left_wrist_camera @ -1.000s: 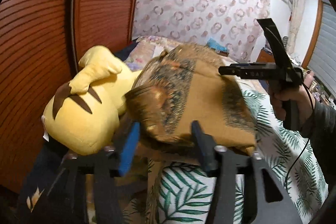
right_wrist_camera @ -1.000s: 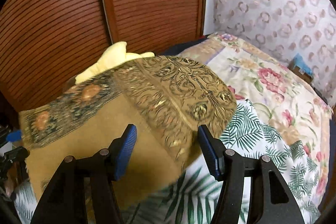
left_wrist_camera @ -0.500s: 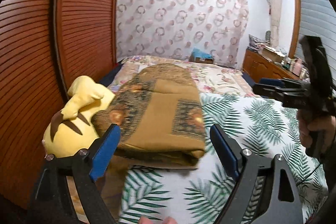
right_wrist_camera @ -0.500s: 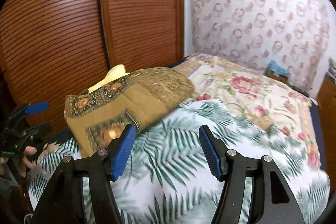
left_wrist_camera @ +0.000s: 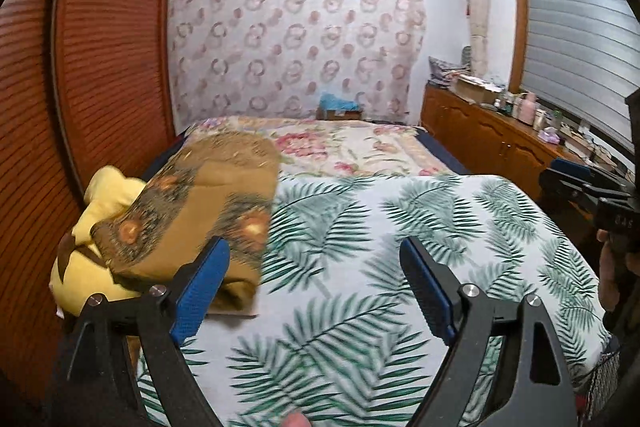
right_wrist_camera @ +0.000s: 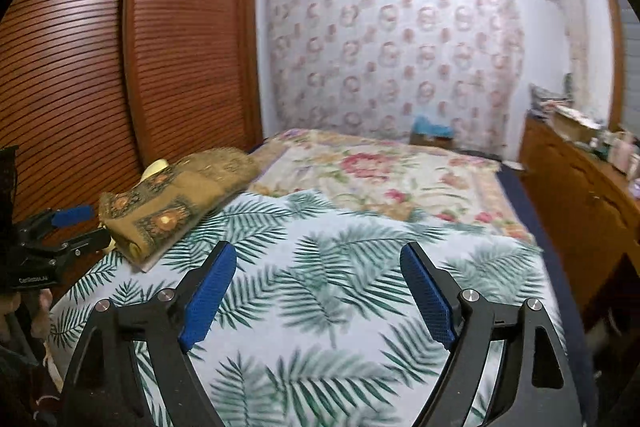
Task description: Fold small clothes
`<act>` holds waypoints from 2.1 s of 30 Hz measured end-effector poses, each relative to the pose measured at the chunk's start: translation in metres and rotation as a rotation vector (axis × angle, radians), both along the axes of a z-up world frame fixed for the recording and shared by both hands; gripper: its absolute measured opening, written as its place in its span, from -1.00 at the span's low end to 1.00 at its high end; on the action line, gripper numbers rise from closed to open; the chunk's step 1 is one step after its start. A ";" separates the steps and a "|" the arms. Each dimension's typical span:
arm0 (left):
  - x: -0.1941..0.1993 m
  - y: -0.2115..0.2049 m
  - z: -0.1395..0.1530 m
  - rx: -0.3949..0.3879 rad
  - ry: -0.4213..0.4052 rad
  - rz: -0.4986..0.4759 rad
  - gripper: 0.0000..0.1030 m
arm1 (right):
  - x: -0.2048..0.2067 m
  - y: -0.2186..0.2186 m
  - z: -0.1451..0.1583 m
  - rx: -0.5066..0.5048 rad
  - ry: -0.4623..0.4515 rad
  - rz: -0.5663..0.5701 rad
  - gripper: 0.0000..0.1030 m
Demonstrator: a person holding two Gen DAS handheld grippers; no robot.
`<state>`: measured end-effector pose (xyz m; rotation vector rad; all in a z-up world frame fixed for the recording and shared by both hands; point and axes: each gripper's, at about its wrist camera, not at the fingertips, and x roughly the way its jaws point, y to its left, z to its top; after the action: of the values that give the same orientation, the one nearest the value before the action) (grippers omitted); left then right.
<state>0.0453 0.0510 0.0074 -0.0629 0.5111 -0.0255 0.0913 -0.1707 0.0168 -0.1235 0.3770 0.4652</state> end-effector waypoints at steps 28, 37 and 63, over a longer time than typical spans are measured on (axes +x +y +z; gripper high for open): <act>-0.004 -0.050 0.037 0.017 -0.079 -0.044 0.70 | -0.065 -0.020 -0.005 0.102 -0.079 -0.145 0.66; -0.006 -0.041 0.038 0.026 -0.089 -0.031 0.70 | -0.062 -0.024 -0.003 0.098 -0.076 -0.140 0.66; -0.008 -0.036 0.041 0.026 -0.095 -0.026 0.70 | -0.059 -0.038 0.002 0.091 -0.071 -0.124 0.66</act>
<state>0.0375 0.0154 0.0484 -0.0297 0.4176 -0.0472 0.0319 -0.2089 0.0185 -0.0282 0.2914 0.3538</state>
